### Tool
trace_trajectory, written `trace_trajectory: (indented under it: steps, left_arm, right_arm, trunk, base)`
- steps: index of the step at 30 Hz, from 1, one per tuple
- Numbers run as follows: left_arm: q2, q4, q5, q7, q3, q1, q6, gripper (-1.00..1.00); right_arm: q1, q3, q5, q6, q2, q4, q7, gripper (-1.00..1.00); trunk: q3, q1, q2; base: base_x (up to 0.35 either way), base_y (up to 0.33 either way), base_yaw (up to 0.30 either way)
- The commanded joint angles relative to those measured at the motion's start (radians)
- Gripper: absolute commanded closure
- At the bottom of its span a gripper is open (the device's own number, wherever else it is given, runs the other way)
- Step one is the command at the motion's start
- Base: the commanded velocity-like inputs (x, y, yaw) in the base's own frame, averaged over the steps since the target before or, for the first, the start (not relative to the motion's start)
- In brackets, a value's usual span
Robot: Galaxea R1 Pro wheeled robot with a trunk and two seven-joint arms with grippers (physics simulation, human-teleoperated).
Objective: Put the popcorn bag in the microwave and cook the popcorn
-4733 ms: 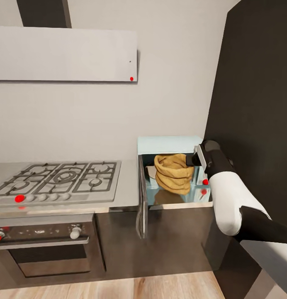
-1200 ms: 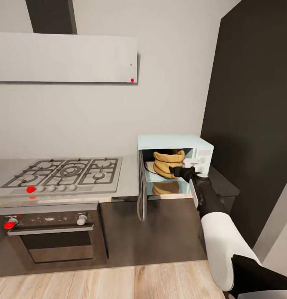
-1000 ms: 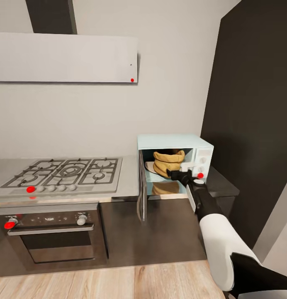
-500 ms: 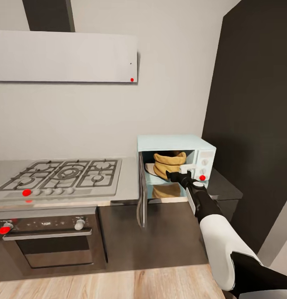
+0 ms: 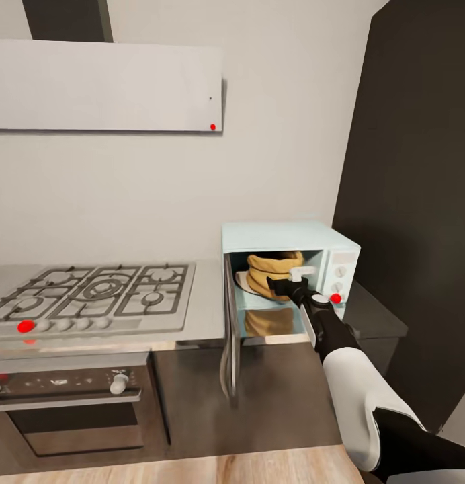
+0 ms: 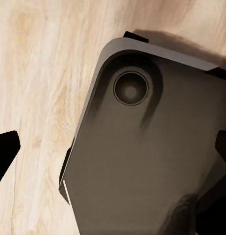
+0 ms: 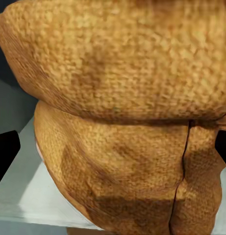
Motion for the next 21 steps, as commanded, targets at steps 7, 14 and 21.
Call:
trace_trajectory:
  steps: [7, 14, 21]
  left_arm:
    - [0.000, -0.002, 0.004, 0.003, 0.001, 0.000, -0.002, -1.00]
    - [0.000, -0.003, 0.004, 0.003, 0.001, 0.000, -0.002, -1.00]
    - [-0.003, -0.005, 0.005, 0.010, 0.002, 0.001, -0.002, -1.00]
  right_arm:
    - [-0.001, -0.006, 0.007, 0.004, 0.009, -0.002, 0.050, -1.00]
    - [-0.001, -0.005, 0.009, 0.005, 0.030, 0.013, 0.050, -1.00]
    - [-0.001, -0.005, 0.014, 0.005, 0.026, 0.019, 0.086, -1.00]
  trunk:
    - [-0.001, 0.000, -0.001]
    - [-0.001, 0.000, -0.001]
    - [-0.001, 0.000, -0.001]
  base:
    - [0.197, 0.000, 0.000]
    - [0.154, 0.000, 0.000]
    - [-0.109, 0.000, 0.000]
